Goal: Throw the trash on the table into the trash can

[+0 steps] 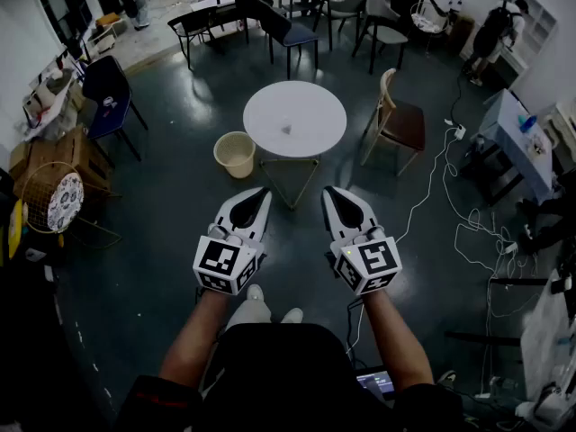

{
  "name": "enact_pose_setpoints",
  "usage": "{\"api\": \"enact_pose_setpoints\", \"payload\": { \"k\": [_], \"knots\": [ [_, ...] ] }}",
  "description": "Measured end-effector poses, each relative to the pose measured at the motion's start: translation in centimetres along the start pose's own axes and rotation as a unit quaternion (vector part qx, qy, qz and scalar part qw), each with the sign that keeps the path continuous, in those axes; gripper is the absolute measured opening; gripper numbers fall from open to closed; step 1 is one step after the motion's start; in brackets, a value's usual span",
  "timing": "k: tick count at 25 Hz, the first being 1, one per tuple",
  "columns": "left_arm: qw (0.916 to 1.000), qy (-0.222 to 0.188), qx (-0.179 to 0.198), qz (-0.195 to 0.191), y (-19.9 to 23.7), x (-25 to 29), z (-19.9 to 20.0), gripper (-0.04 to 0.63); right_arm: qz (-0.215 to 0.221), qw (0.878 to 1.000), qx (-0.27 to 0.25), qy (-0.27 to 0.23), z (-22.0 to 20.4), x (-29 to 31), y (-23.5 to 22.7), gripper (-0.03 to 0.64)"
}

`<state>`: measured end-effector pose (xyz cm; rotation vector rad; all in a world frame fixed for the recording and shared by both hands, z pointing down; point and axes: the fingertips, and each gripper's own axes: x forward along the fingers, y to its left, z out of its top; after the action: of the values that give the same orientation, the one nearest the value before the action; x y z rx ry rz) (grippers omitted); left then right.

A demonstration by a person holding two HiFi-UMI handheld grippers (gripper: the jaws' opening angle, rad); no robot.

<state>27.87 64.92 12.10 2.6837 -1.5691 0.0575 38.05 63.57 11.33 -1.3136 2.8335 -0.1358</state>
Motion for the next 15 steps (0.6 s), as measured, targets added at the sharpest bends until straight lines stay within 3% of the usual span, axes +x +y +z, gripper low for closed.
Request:
{"api": "enact_pose_setpoints", "payload": {
  "k": [15],
  "knots": [
    [0.9999,0.008,0.002,0.012,2.2,1.1,-0.1,0.008,0.020,1.000,0.007,0.004,-0.9,3.0,-0.3,0.012]
  ]
}}
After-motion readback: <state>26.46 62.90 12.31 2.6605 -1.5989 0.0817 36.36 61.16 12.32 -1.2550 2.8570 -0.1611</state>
